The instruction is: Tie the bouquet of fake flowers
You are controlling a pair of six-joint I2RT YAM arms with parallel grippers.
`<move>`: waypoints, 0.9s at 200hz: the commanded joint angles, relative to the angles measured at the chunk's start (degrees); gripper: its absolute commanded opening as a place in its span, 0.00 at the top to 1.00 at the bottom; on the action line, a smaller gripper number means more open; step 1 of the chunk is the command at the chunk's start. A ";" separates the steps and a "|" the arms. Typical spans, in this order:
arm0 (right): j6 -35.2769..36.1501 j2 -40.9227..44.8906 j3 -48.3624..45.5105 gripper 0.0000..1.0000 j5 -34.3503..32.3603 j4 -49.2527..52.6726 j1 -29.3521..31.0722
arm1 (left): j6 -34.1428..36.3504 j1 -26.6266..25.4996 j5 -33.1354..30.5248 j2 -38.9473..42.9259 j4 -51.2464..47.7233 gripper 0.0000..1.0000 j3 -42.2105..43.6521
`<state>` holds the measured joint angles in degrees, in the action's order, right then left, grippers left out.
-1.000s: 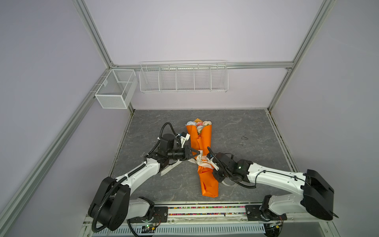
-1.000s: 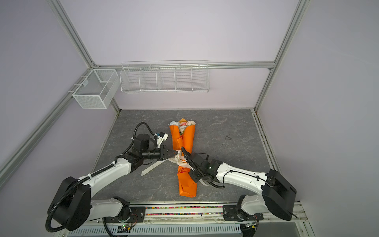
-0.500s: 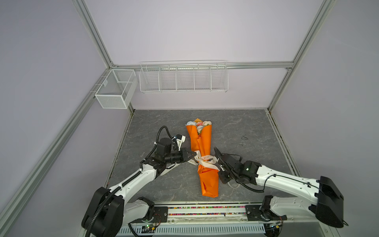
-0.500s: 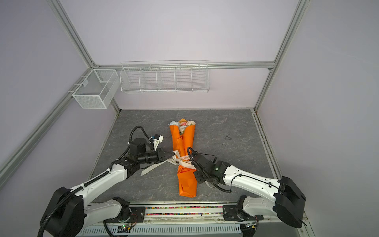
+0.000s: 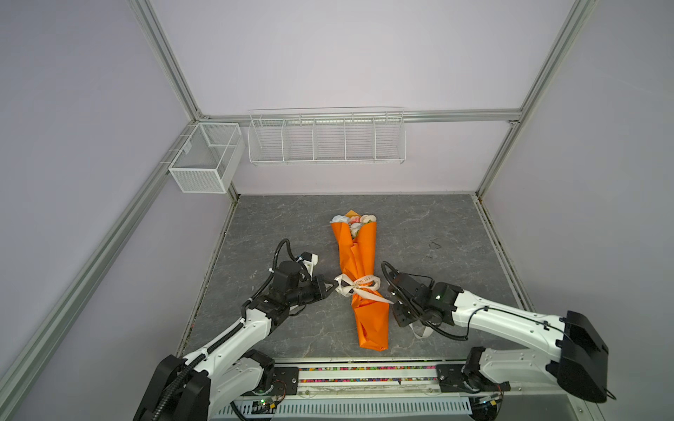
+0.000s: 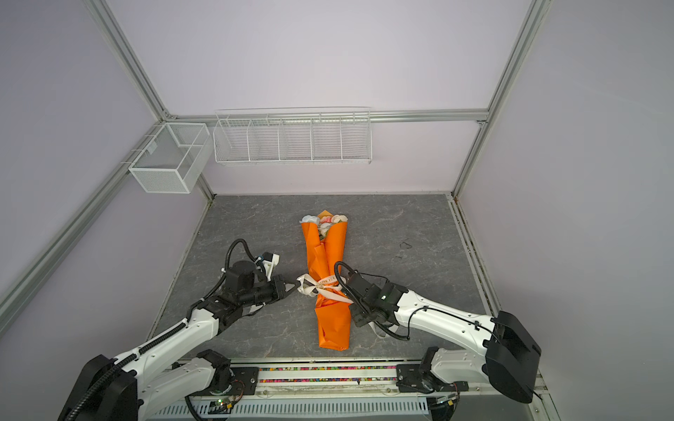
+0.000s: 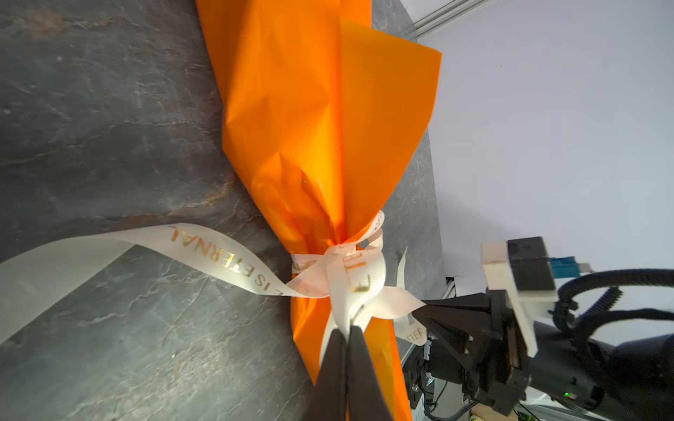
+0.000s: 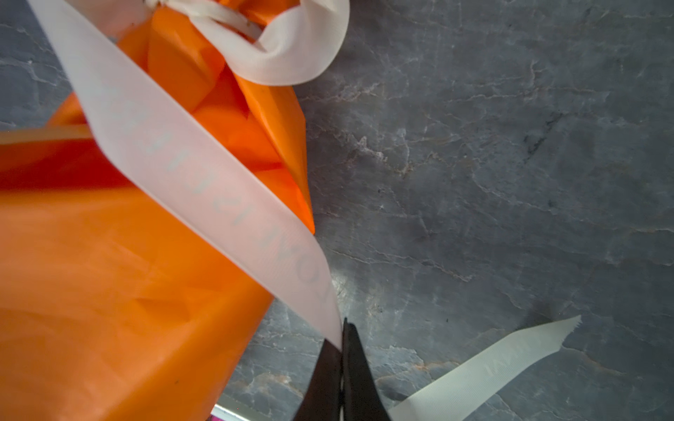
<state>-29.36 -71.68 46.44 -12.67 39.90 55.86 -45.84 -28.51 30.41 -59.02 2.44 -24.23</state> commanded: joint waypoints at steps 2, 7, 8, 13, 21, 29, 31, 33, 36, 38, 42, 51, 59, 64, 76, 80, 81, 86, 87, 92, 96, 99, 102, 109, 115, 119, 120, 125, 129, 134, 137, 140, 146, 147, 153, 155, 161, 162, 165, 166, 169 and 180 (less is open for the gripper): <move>-0.12 -0.94 2.07 0.93 -0.54 1.95 -0.92 | -0.36 0.03 -2.79 1.73 -2.46 1.00 2.09; -0.24 -0.98 2.08 0.93 -0.50 1.94 -1.16 | -0.34 0.01 -3.15 2.02 -2.13 1.00 2.73; -0.29 -0.99 2.17 0.93 -0.51 1.94 -1.17 | -0.36 0.02 -3.25 2.09 -2.06 1.00 2.80; -0.59 -1.03 2.37 0.93 -0.46 1.94 -1.42 | -0.46 0.04 -3.53 2.45 -1.71 1.00 3.33; -0.71 -0.92 2.38 0.93 -0.22 1.50 -1.78 | -0.67 0.04 -4.33 3.09 -1.84 1.00 3.86; -0.75 -0.59 2.18 0.93 0.53 0.68 -2.04 | -0.90 0.01 -5.23 3.66 -2.53 1.00 4.07; -0.75 -0.55 2.22 0.93 0.69 0.46 -2.13 | -0.84 -0.02 -5.40 3.83 -2.70 1.00 4.09; -0.77 -0.50 2.27 0.93 0.88 0.38 -2.28 | -0.83 0.02 -5.66 3.94 -2.83 1.00 4.23; -0.80 -0.41 2.26 0.93 1.11 0.24 -2.41 | -0.83 -0.01 -5.94 4.18 -3.02 1.00 4.39; -0.92 -0.46 2.39 0.93 1.14 0.19 -2.50 | -0.83 0.02 -6.12 4.31 -3.16 1.00 4.55; -1.04 -0.39 2.42 0.93 1.11 0.25 -2.73 | -0.83 0.02 -6.51 4.58 -3.46 1.00 4.72; -1.38 -0.17 2.43 0.93 1.09 0.11 -2.94 | -0.92 0.02 -7.41 5.23 -3.84 1.00 5.13; -1.39 -0.04 2.39 0.93 1.32 -0.05 -3.38 | -1.07 0.01 -7.48 5.61 -3.23 1.00 5.73; -1.40 -0.04 2.43 0.93 1.49 -0.23 -3.53 | -1.22 0.04 -7.49 5.74 -2.84 1.00 6.06; -1.01 -0.10 2.48 0.93 1.77 -0.41 -3.70 | -1.41 0.03 -8.01 5.84 -3.19 1.00 6.46; -1.21 -0.12 2.53 0.93 1.17 -0.01 -3.84 | -1.61 -0.01 -8.30 5.94 -3.45 1.00 6.55; -1.31 -0.13 2.57 0.93 1.03 0.09 -3.88 | -1.61 -0.03 -8.37 5.94 -3.47 1.00 6.60; -1.51 -0.06 2.47 0.93 0.42 0.42 -3.97 | -1.76 0.03 -8.44 5.91 -3.43 1.00 6.65; -1.50 0.04 2.45 0.93 0.48 0.43 -4.03 | -1.73 0.03 -8.49 5.92 -3.37 1.00 6.69; -1.22 0.21 2.18 0.93 0.93 0.14 -4.20 | -1.57 -0.01 -8.28 5.84 -3.25 1.00 6.74; -0.94 0.43 1.94 0.93 1.45 -0.34 -4.26 | -1.40 0.01 -8.17 5.77 -3.34 1.00 6.74; -0.84 0.56 1.84 0.93 1.72 -0.55 -4.33 | -1.27 0.03 -8.17 5.71 -3.69 1.00 6.66; -0.91 0.62 1.81 0.93 1.70 -0.59 -4.36 | -1.30 0.04 -8.36 5.68 -4.12 1.00 6.59; -1.57 0.87 1.78 0.93 1.20 -0.36 -4.43 | -1.38 -0.01 -8.93 5.72 -5.29 1.00 6.48; -1.94 1.09 1.73 0.93 0.72 -0.23 -4.53 | -1.43 0.03 -9.22 5.65 -5.53 1.00 6.71; -2.31 1.22 1.77 0.93 0.15 -0.13 -4.48 | -1.36 0.01 -9.42 5.67 -5.38 1.00 7.05; -2.42 1.25 1.75 0.93 -0.01 -0.07 -4.46 | -1.40 -0.02 -9.46 5.67 -5.32 1.00 7.07; -2.82 1.43 1.75 0.93 -0.78 0.21 -4.53 | -1.49 0.01 -9.67 5.66 -5.01 1.00 7.38; -2.89 1.59 1.72 0.93 -1.10 0.22 -4.53 | -1.65 0.01 -9.80 5.62 -4.79 1.00 7.66; -2.74 1.77 1.73 0.93 -0.94 -0.08 -4.52 | -1.78 0.01 -9.93 5.68 -4.73 1.00 7.79; -2.55 1.90 1.73 0.93 -0.77 -0.19 -4.48 | -1.91 -0.01 -10.03 5.68 -4.65 1.00 7.84; -2.35 1.96 1.82 0.93 -0.55 -0.42 -4.56 | -1.96 0.03 -10.02 5.68 -4.57 1.00 7.91; -1.99 2.10 2.06 0.93 -0.23 -0.73 -4.53 | -1.98 -0.01 -10.07 5.68 -4.69 1.00 7.88; -1.96 2.13 2.07 0.93 -0.20 -0.76 -4.49 | -2.02 0.01 -10.13 5.68 -4.75 1.00 7.88; -1.72 2.16 2.33 0.93 -0.05 -0.87 -4.51 | -2.13 -0.01 -10.20 5.70 -4.96 1.00 7.96; -1.67 2.16 2.39 0.93 -0.05 -0.94 -4.52 | -2.12 0.00 -10.24 5.72 -4.91 1.00 7.99; -1.51 2.16 2.51 0.93 0.05 -0.96 -4.53 | -2.07 0.04 -10.38 5.68 -4.74 1.00 8.12; -1.50 2.16 2.51 0.93 0.03 -0.92 -4.53 | -2.02 0.04 -10.42 5.68 -4.73 1.00 8.18; -1.37 2.16 2.63 0.93 0.01 -0.86 -4.53 | -1.97 0.01 -10.45 5.64 -4.66 1.00 8.23; -1.34 2.16 2.62 0.93 -0.03 -0.82 -4.53 | -1.97 0.02 -10.45 5.66 -4.65 1.00 8.27; -1.17 2.18 2.66 0.93 -0.06 -0.92 -4.53 | -1.99 0.03 -10.56 5.53 -4.64 1.00 8.31; -0.58 1.99 2.85 0.93 0.35 -1.13 -4.53 | -1.86 -0.01 -10.43 5.23 -4.63 1.00 8.32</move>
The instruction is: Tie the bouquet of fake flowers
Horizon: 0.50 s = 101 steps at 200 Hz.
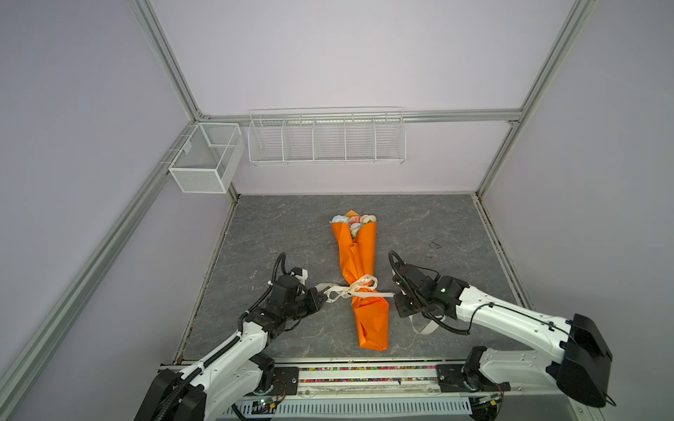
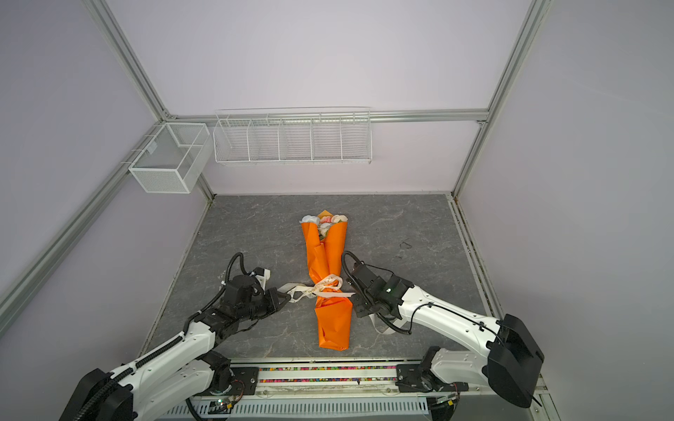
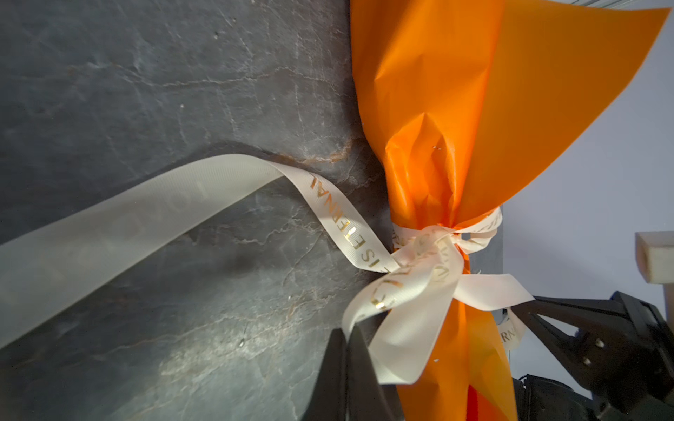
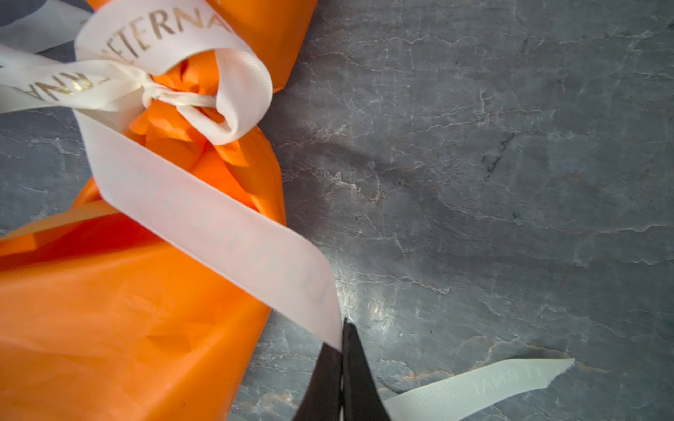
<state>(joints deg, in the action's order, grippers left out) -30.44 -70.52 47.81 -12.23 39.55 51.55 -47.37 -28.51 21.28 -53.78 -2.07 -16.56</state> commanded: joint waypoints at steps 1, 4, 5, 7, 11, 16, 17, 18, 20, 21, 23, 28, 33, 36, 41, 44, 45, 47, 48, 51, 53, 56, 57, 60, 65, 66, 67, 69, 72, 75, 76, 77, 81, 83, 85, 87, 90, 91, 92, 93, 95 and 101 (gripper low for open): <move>0.57 0.78 1.53 0.93 -0.08 -0.79 -0.22 | -0.34 0.01 -1.27 -0.01 -0.09 1.00 0.65; 0.82 0.70 1.60 0.93 0.21 -0.84 -0.29 | -0.28 0.02 -1.18 -0.15 -0.05 1.00 0.65; 0.91 0.72 1.68 0.93 0.33 -0.91 -0.25 | -0.32 0.03 -1.12 -0.13 -0.05 1.00 0.65; 1.06 0.60 1.72 0.93 0.47 -0.95 -0.23 | -0.28 0.03 -0.97 -0.19 -0.04 1.00 0.65; 1.44 0.41 1.88 0.93 0.79 -0.97 -0.22 | -0.21 0.02 -0.72 -0.43 -0.04 1.00 0.65; 1.74 0.24 2.08 0.93 0.91 -0.79 -0.10 | 0.04 0.04 -0.34 -0.67 -0.24 1.00 0.65; 1.81 0.22 2.10 0.93 0.94 -0.75 -0.11 | 0.02 0.04 -0.31 -0.69 -0.36 1.00 0.65; 1.84 0.17 2.15 0.93 0.96 -0.77 -0.12 | 0.06 0.04 -0.33 -0.79 -0.42 1.00 0.60; 1.86 0.13 2.18 0.93 0.89 -0.70 -0.13 | -0.01 0.04 -0.33 -0.86 -0.69 1.00 0.57; 1.87 0.13 2.19 0.93 0.80 -0.66 -0.13 | -0.05 0.04 -0.35 -0.88 -0.81 1.00 0.57; 1.87 0.12 2.17 0.93 0.80 -0.62 -0.07 | -0.19 -0.01 -0.38 -1.00 -1.07 1.00 0.56; 1.96 0.12 2.20 0.93 0.72 -0.53 -0.12 | -0.20 -0.01 -0.39 -1.22 -1.42 1.00 0.60; 2.23 0.12 2.20 0.93 0.86 -0.71 -0.13 | -0.21 0.02 -0.22 -1.51 -1.26 1.00 0.77; 2.37 0.20 2.19 0.93 1.11 -0.89 -0.12 | -0.18 0.01 -0.05 -1.69 -1.04 0.98 0.93; 2.80 0.22 2.19 0.93 1.86 -1.38 -0.12 | -0.20 -0.02 0.30 -2.04 -0.70 0.92 1.16; 3.10 0.21 2.19 0.93 2.37 -1.70 -0.11 | -0.14 0.03 0.56 -2.22 -0.66 0.87 1.17; 3.23 0.17 2.15 0.93 2.60 -1.82 -0.08 | -0.12 -0.01 0.63 -2.30 -0.66 0.85 1.17; 3.38 0.09 2.14 0.93 2.99 -2.01 -0.12 | 0.08 -0.04 0.79 -2.34 -0.73 0.82 1.13; 3.46 0.06 2.13 0.93 3.21 -2.11 -0.13 | 0.13 0.00 0.79 -2.41 -0.74 0.80 1.15; 3.64 -0.08 2.19 0.93 3.77 -2.37 -0.12 | 0.25 0.03 0.90 -2.59 -0.91 0.76 1.03; 3.74 -0.17 2.15 0.93 4.27 -2.55 -0.06 | 0.42 0.01 0.97 -2.52 -1.14 0.74 0.94; 3.84 -0.29 2.15 0.93 4.86 -2.77 -0.06 | 0.66 0.03 1.06 -2.54 -1.44 0.72 0.77; 3.87 -0.35 2.17 0.93 4.94 -2.88 -0.05 | 0.77 -0.01 1.10 -2.55 -1.62 0.72 0.71; 4.04 -0.52 2.17 0.93 5.66 -3.13 -0.08 | 1.02 0.03 1.04 -2.49 -2.04 0.71 0.52; 4.30 -0.79 2.20 0.93 6.68 -3.58 -0.11 | 1.33 0.04 0.99 -2.17 -2.85 0.69 0.12; 4.32 -0.86 2.15 0.93 6.86 -3.64 -0.08 | 1.37 0.04 0.93 -2.06 -3.03 0.68 0.08; 4.32 -0.94 2.18 0.93 7.04 -3.66 -0.11 | 1.48 0.04 0.81 -2.04 -3.21 0.68 -0.03; 4.37 -1.00 3.03 0.93 7.24 -3.79 -0.13 | 1.58 0.04 0.57 -1.88 -3.71 0.67 -0.29; 4.46 -1.24 3.76 0.93 7.52 -3.86 -0.07 | 1.89 0.04 0.27 -1.58 -4.75 0.66 -0.69; 4.42 -1.43 3.93 0.93 7.71 -3.88 -0.13 | 2.34 0.04 -0.13 -1.21 -5.77 0.66 -1.10; 4.42 -1.45 3.94 0.93 7.68 -3.87 -0.13 | 2.44 0.04 -0.33 -1.09 -6.20 0.66 -1.28; 4.42 -1.54 3.95 0.93 7.71 -3.87 -0.13 | 2.54 -0.01 -0.57 -0.90 -6.60 0.65 -1.41; 4.38 -1.73 3.93 0.93 7.73 -3.87 -0.06 | 3.06 0.03 -1.26 -0.14 -8.04 0.65 -1.89; 4.34 -1.79 3.95 0.93 7.74 -3.89 -0.05 | 3.31 0.01 -1.75 0.18 -8.64 0.65 -2.18; 4.34 -1.87 3.95 0.93 7.75 -3.98 -0.11 | 3.44 0.03 -2.16 0.59 -9.29 0.65 -2.30; 4.33 -2.00 3.96 0.93 7.68 -3.96 -0.13 | 3.52 0.01 -2.61 1.04 -9.80 0.65 -2.51; 4.33 -2.11 3.96 0.93 7.55 -3.96 -0.09 | 3.65 -0.01 -3.22 1.73 -10.55 0.64 -2.69; 4.33 -2.14 3.96 0.93 7.56 -3.95 -0.11 | 3.72 0.01 -3.42 1.96 -10.74 0.64 -2.78; 4.33 -2.14 3.96 0.93 7.56 -3.95 -0.11 | 3.79 0.02 -3.60 2.12 -11.02 0.64 -2.82; 4.33 -2.15 3.96 0.93 7.52 -3.95 -0.11 | 3.87 0.03 -3.96 2.37 -11.24 0.64 -2.80; 4.28 -2.24 3.96 0.93 7.49 -3.91 -0.06 | 4.05 0.01 -4.45 2.78 -11.63 0.64 -2.89; 4.24 -2.25 3.94 0.93 7.40 -3.91 -0.12 | 4.47 0.03 -5.87 4.24 -12.74 0.62 -2.93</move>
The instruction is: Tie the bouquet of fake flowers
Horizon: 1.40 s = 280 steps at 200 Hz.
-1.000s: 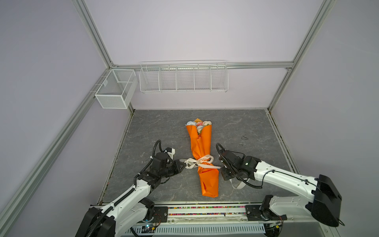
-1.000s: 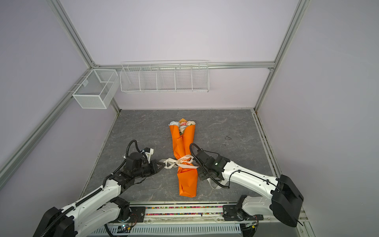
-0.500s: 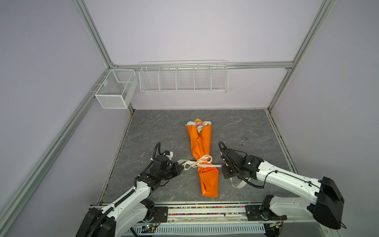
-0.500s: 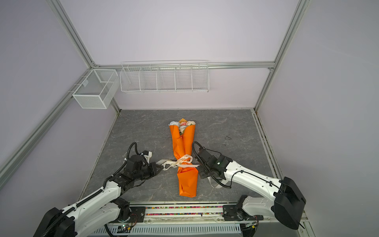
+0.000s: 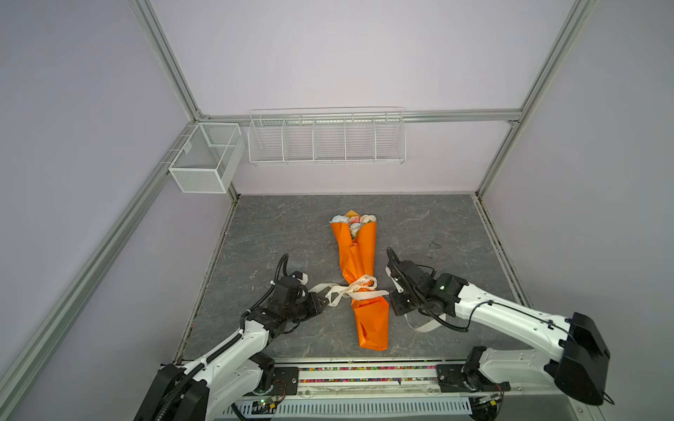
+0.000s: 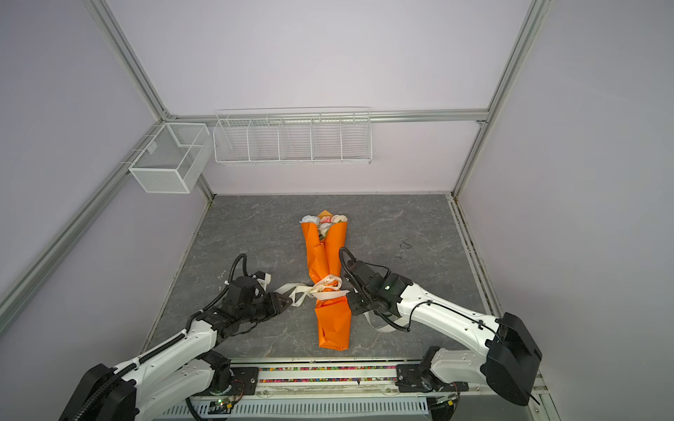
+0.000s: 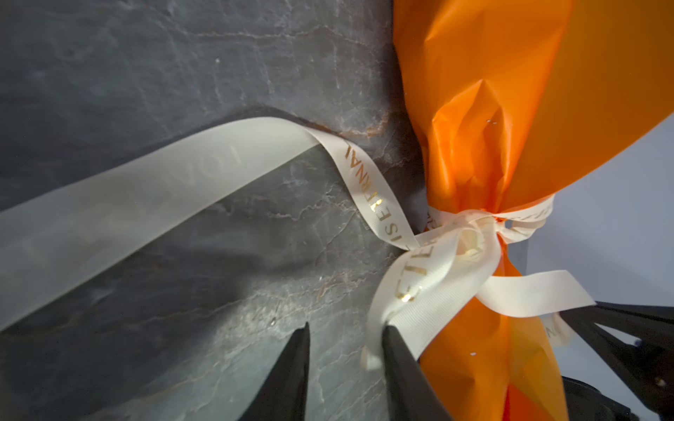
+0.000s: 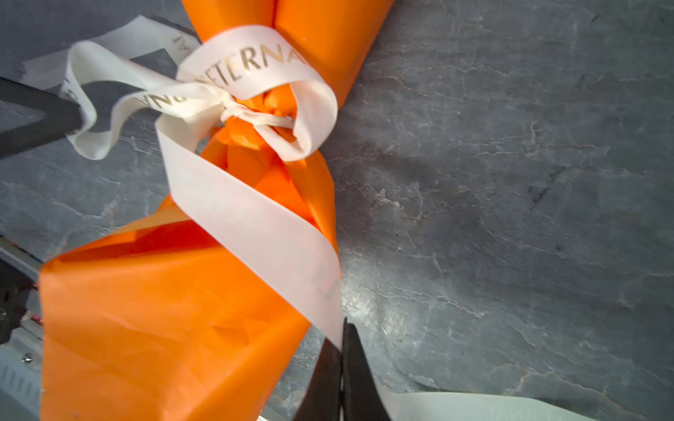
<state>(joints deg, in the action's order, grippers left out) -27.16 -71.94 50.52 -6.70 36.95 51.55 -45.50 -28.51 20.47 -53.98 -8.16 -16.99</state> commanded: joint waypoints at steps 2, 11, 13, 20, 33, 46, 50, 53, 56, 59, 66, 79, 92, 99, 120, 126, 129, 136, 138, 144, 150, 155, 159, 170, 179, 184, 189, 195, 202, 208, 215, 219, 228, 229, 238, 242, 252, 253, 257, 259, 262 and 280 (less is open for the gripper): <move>0.97 -0.83 1.24 0.93 1.87 -1.35 -0.10 | 2.60 -0.01 -5.81 4.87 -7.21 0.62 -2.49; 0.97 -0.79 1.25 0.93 1.73 -1.33 -0.07 | 1.97 0.01 -8.99 6.94 -9.72 0.58 -2.30; 0.97 -0.82 1.25 0.93 1.74 -1.30 -0.07 | 1.79 0.03 -9.54 7.37 -10.13 0.58 -2.22; 1.05 -0.70 1.31 0.93 1.68 -1.28 -0.11 | 1.92 0.01 -10.58 9.02 -11.33 0.56 -1.85; 1.21 -0.61 1.42 0.93 1.55 -1.18 -0.13 | 2.04 0.02 -10.91 11.75 -12.57 0.54 -1.14; 1.36 -0.57 1.40 0.93 1.43 -0.97 -0.08 | 1.90 0.01 -9.40 13.88 -11.54 0.53 -0.04; 1.47 -0.50 1.42 0.93 1.52 -1.00 -0.12 | 1.90 -0.01 -8.75 14.31 -11.13 0.53 0.25; 1.49 -0.51 1.42 0.93 1.51 -0.96 -0.11 | 1.90 0.01 -8.27 14.53 -10.68 0.53 0.41; 1.47 -0.60 1.42 0.93 1.51 -0.86 -0.13 | 1.90 0.00 -7.78 14.79 -10.31 0.53 0.53; 1.52 -0.62 1.42 0.93 1.51 -0.86 -0.13 | 1.93 0.01 -7.16 14.98 -9.85 0.53 0.68; 1.65 -0.62 1.42 0.93 1.51 -0.87 -0.09 | 2.18 -0.01 -5.80 15.30 -8.39 0.53 1.21; 1.75 -0.74 1.39 0.93 1.60 -0.74 -0.08 | 3.18 -0.01 -3.74 15.07 -6.47 0.53 1.32; 1.90 -0.82 1.51 0.93 1.60 -0.73 -0.11 | 4.47 0.03 -3.27 14.24 -7.17 0.54 0.15; 2.00 -0.83 1.51 0.93 1.69 -0.68 -0.10 | 4.83 -0.04 -3.13 13.80 -6.94 0.56 -0.50; 2.16 -0.83 1.60 0.93 2.20 -0.82 -0.13 | 8.15 0.01 0.90 11.71 -1.73 0.65 -2.28; 2.16 -0.83 1.59 0.93 2.57 -0.91 -0.13 | 9.88 0.03 2.00 11.10 -0.64 0.66 -3.51; 2.14 -0.82 1.60 0.93 2.71 -0.94 -0.11 | 10.78 0.04 2.48 9.47 -0.36 0.66 -4.20; 2.12 -0.66 1.52 0.93 3.10 -1.27 -0.13 | 13.45 0.03 3.35 7.46 0.49 0.68 -5.87; 2.07 -0.59 1.47 0.93 3.29 -1.49 -0.07 | 14.54 0.04 3.79 6.75 0.88 0.68 -6.48; 1.77 -0.42 1.29 0.93 3.81 -2.10 -0.12 | 17.45 -0.06 5.14 4.75 1.80 0.69 -7.90; 1.67 -0.30 1.17 0.93 4.45 -2.67 -0.20 | 19.92 -0.11 5.77 2.49 1.76 0.69 -9.87; 1.52 -0.21 1.06 0.93 5.16 -3.20 -0.20 | 21.86 -0.17 5.73 0.70 1.10 0.69 -11.63; 1.49 -0.17 1.07 0.93 5.59 -3.57 -0.22 | 23.28 -0.17 5.83 -0.91 0.82 0.69 -12.87; 1.22 -0.24 1.07 0.93 6.34 -4.30 -0.22 | 24.48 -0.63 6.70 -4.70 2.44 0.70 -15.21; 0.82 -0.38 0.90 0.93 6.57 -4.72 -0.22 | 27.09 -1.90 7.61 -7.76 4.77 0.70 -16.75; 0.58 -0.39 0.74 0.93 6.55 -4.92 -0.30 | 28.66 -3.17 6.42 -9.26 4.96 0.70 -17.88; 0.41 -0.46 0.64 0.93 6.58 -5.18 -0.37 | 30.88 -4.60 5.35 -10.76 4.64 0.70 -19.22; 0.27 -0.61 0.55 0.93 6.58 -5.34 -0.43 | 34.43 -6.29 5.04 -12.69 3.66 0.69 -21.08; 0.19 -0.78 0.54 0.93 6.69 -5.35 -0.49 | 37.61 -7.95 4.62 -14.81 2.42 0.68 -23.09; 0.18 -0.98 0.67 0.93 6.77 -5.30 -0.65 | 39.26 -9.00 4.46 -16.70 1.56 0.67 -24.41; 0.17 -1.09 0.76 0.93 6.82 -5.30 -0.64 | 40.59 -9.48 5.49 -18.63 1.53 0.67 -25.51; 0.17 -1.17 0.79 0.93 6.99 -5.37 -0.66 | 41.20 -9.54 6.22 -19.68 1.78 0.66 -26.01; 0.17 -1.26 0.67 0.93 7.22 -5.51 -0.66 | 41.45 -9.66 6.05 -21.60 2.35 0.66 -26.53; 0.17 -1.27 0.65 0.93 7.22 -5.54 -0.66 | 41.45 -9.65 6.02 -21.83 2.40 0.66 -26.61; 0.22 -1.36 0.62 0.93 7.48 -5.69 -0.74 | 42.31 -9.65 6.18 -23.43 2.40 0.64 -27.33; 0.25 -1.45 0.61 0.93 7.57 -5.62 -0.74 | 42.78 -9.64 6.43 -24.08 2.29 0.63 -27.75; 0.42 -1.55 0.63 0.93 7.67 -5.49 -0.74 | 43.64 -9.69 7.09 -25.51 2.07 0.62 -28.62; 0.38 -1.59 0.63 0.93 7.67 -5.49 -0.70 | 43.73 -9.70 7.20 -25.63 2.04 0.62 -28.71; 0.43 -1.66 0.63 0.93 7.73 -5.46 -0.75 | 44.40 -9.74 7.87 -26.24 1.67 0.61 -29.14; 0.44 -1.63 0.63 0.93 7.77 -5.41 -0.75 | 44.67 -9.73 8.17 -26.55 1.38 0.61 -29.37; 0.44 -1.66 0.63 0.93 7.73 -5.37 -0.74 | 45.24 -9.76 8.52 -27.04 0.93 0.60 -29.85; 0.57 -1.64 0.55 0.93 7.58 -5.30 -0.69 | 47.34 -9.96 9.18 -29.54 -2.69 0.58 -32.17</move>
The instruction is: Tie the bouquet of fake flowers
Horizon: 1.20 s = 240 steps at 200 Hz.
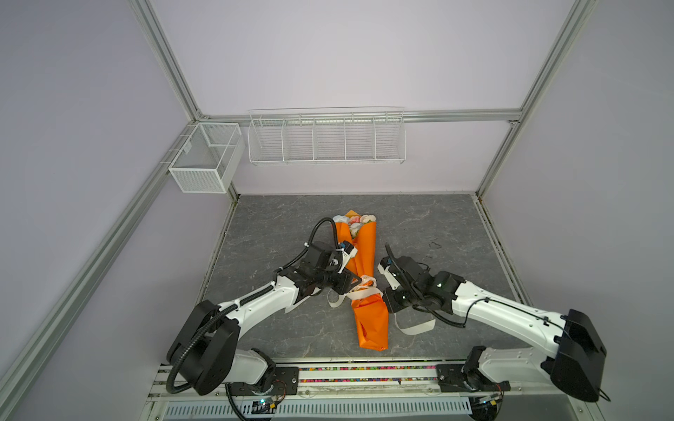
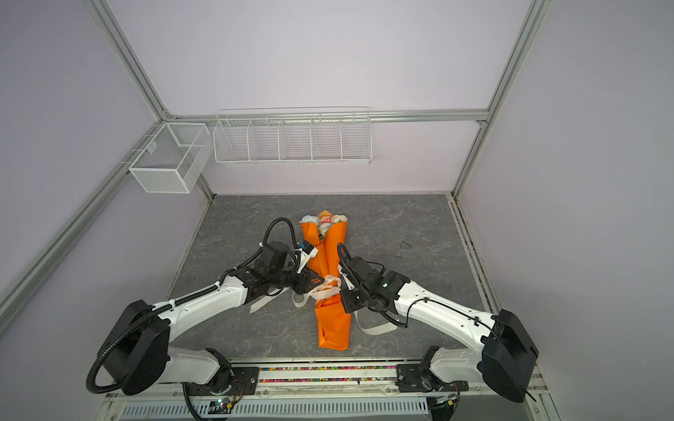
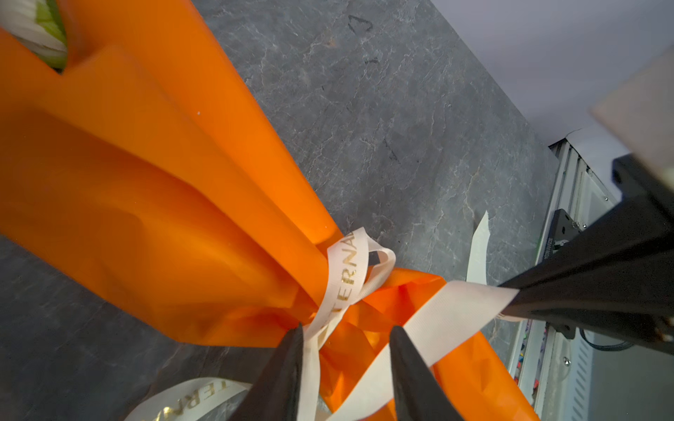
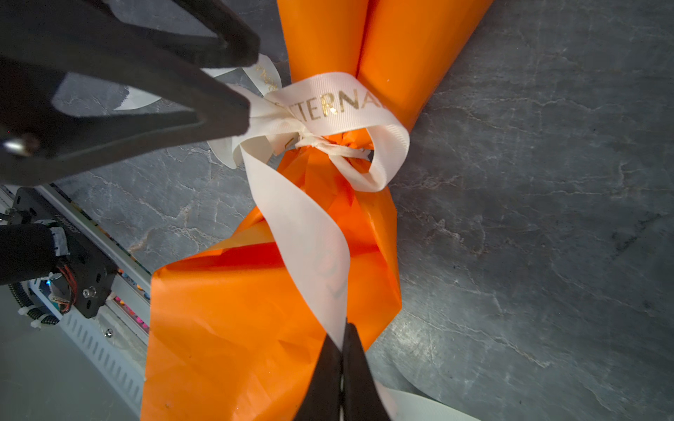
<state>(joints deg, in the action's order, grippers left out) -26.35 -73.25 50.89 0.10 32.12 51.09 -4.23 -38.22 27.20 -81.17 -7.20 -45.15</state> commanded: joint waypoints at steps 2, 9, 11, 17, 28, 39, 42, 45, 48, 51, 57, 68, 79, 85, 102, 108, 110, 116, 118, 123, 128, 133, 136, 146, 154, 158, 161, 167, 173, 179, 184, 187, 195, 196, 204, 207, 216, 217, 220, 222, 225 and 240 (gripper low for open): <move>-0.21 -0.36 0.17 0.93 0.78 -0.43 -0.27 | 6.32 -0.21 2.53 -2.60 -4.10 0.58 -4.30; -0.22 -0.42 0.17 0.93 0.54 -0.16 -0.31 | 7.36 -0.27 2.72 -3.44 -5.69 0.57 -5.17; -0.20 -0.51 0.24 0.93 0.50 -0.07 -0.34 | 7.56 -0.30 2.76 -3.66 -6.11 0.57 -5.38; -0.19 -0.58 0.21 0.93 0.42 0.05 -0.38 | 8.26 -0.29 2.77 -4.26 -7.36 0.57 -5.97; -0.11 -0.65 0.26 0.93 0.25 0.16 -0.36 | 8.81 -0.36 2.51 -4.98 -8.82 0.57 -6.60; -0.15 -0.70 0.26 0.93 0.37 0.11 -0.36 | 9.58 -0.39 2.44 -5.46 -9.65 0.57 -6.80; -0.17 -0.73 0.26 0.93 0.41 0.10 -0.31 | 9.68 -0.37 2.42 -5.57 -9.83 0.57 -6.80; -0.13 -0.79 0.32 0.93 0.43 0.06 -0.31 | 9.88 -0.43 2.35 -5.70 -9.89 0.57 -6.75; -0.19 -0.82 0.34 0.93 0.43 0.01 -0.34 | 10.01 -0.41 2.40 -5.72 -9.95 0.57 -6.76; -0.22 -0.78 0.35 0.93 0.35 0.03 -0.33 | 10.14 -0.44 2.47 -5.79 -10.00 0.57 -6.74; -0.20 -0.83 0.48 0.93 0.47 -0.02 -0.36 | 10.40 -0.39 2.58 -5.97 -9.96 0.58 -6.71; -0.17 -0.92 0.59 0.93 0.58 -0.12 -0.33 | 10.71 -0.39 2.80 -6.19 -9.95 0.60 -6.74; -0.18 -0.97 0.61 0.93 0.85 -0.18 -0.36 | 10.95 -0.43 3.63 -6.35 -9.68 0.63 -6.71; -0.19 -1.10 0.61 0.93 1.00 -0.22 -0.36 | 11.08 -0.43 4.05 -6.46 -9.39 0.64 -6.67; -0.45 -1.27 0.44 0.93 1.13 -0.61 -0.30 | 11.20 -0.42 4.26 -6.70 -9.06 0.71 -6.60; -0.54 -1.27 0.35 0.93 1.33 -0.74 -0.35 | 11.25 -0.38 4.17 -6.71 -9.14 0.73 -6.71; -0.55 -1.27 0.30 0.93 1.38 -0.79 -0.33 | 11.26 -0.41 4.17 -6.68 -9.19 0.74 -6.78; -0.63 -1.28 0.19 0.93 1.46 -1.01 -0.32 | 11.18 -0.41 4.09 -6.72 -9.30 0.77 -6.81; -0.63 -1.28 0.18 0.93 1.48 -1.01 -0.36 | 11.22 -0.40 4.09 -6.79 -9.36 0.77 -6.87; -0.78 -1.24 0.09 0.93 1.48 -1.22 -0.30 | 11.27 -0.37 4.02 -6.79 -9.33 0.80 -6.82; -0.89 -1.25 0.08 0.93 1.57 -1.34 -0.36 | 11.26 -0.37 3.92 -6.77 -9.37 0.82 -6.86; -0.98 -1.28 0.00 0.93 1.58 -1.50 -0.32 | 11.32 -0.43 3.76 -6.94 -9.60 0.85 -6.89; -0.99 -1.28 -0.07 0.93 1.64 -1.65 -0.36 | 11.30 -0.38 3.72 -6.91 -9.70 0.87 -6.89; -1.16 -1.33 -0.14 0.93 1.78 -1.92 -0.31 | 11.28 -0.42 3.48 -6.83 -10.12 0.91 -6.97; -1.31 -1.34 -0.14 0.93 1.82 -2.04 -0.44 | 11.29 -0.37 3.59 -6.66 -10.12 0.94 -7.01; -1.38 -1.31 -0.18 0.93 1.96 -2.32 -0.39 | 11.20 -0.42 3.69 -6.59 -10.12 0.96 -6.89; -1.42 -1.29 -0.18 0.93 2.10 -2.52 -0.38 | 11.20 -0.37 3.69 -6.49 -10.11 0.97 -6.92; -1.59 -1.33 -0.15 0.93 2.45 -3.11 -0.46 | 10.99 -0.39 3.76 -6.25 -10.11 0.98 -6.80; -1.81 -1.37 -0.14 0.93 2.66 -3.64 -0.46 | 10.75 -0.41 3.82 -5.92 -10.18 1.00 -6.80; -1.99 -1.52 -0.17 0.93 3.13 -4.19 -0.53 | 10.68 -0.40 3.96 -5.56 -10.07 1.00 -6.75; -2.10 -1.77 -0.17 0.93 3.62 -4.71 -0.54 | 10.48 -0.39 4.12 -5.15 -9.95 1.00 -6.59; -2.17 -1.99 -0.18 0.93 3.88 -4.96 -0.55 | 10.35 -0.42 4.17 -4.85 -9.71 1.00 -6.48; -2.42 -2.57 -0.17 0.92 4.26 -5.40 -0.60 | 9.93 -0.40 4.26 -4.06 -9.33 1.00 -6.16; -2.45 -2.67 -0.13 0.92 4.23 -5.45 -0.58 | 9.85 -0.39 4.22 -3.99 -9.28 1.00 -6.13; -3.02 -3.24 -0.17 0.92 4.13 -5.76 -0.68 | 9.32 -0.37 4.27 -3.22 -8.86 1.00 -5.78; -3.21 -3.43 -0.18 0.93 4.23 -5.91 -0.79 | 9.05 -0.41 4.21 -2.81 -8.57 1.00 -5.56; -3.59 -4.05 -1.65 0.93 4.44 -6.74 -0.94 | 8.33 -0.40 4.20 -1.82 -7.85 1.00 -4.95; -3.61 -4.11 -1.75 0.93 4.54 -6.77 -1.01 | 8.26 -0.38 4.19 -1.68 -7.75 1.00 -4.86; -3.76 -4.28 -1.77 0.93 4.71 -6.97 -1.13 | 8.01 -0.37 4.24 -1.24 -7.39 1.00 -4.58; -3.79 -4.47 -1.77 0.93 4.84 -7.13 -1.16 | 7.85 -0.39 4.26 -0.98 -7.19 1.00 -4.42; -3.87 -4.79 -1.69 0.93 4.95 -7.28 -1.24 | 7.71 -0.41 4.33 -0.66 -6.78 1.00 -4.22; -4.30 -5.85 -1.41 0.92 5.62 -8.21 -1.69 | 7.41 -0.42 4.94 1.25 -5.75 1.00 -2.95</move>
<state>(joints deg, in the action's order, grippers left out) -28.86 -77.41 50.35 3.95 26.50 50.26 4.19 -38.33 30.48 -83.26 -15.42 -49.82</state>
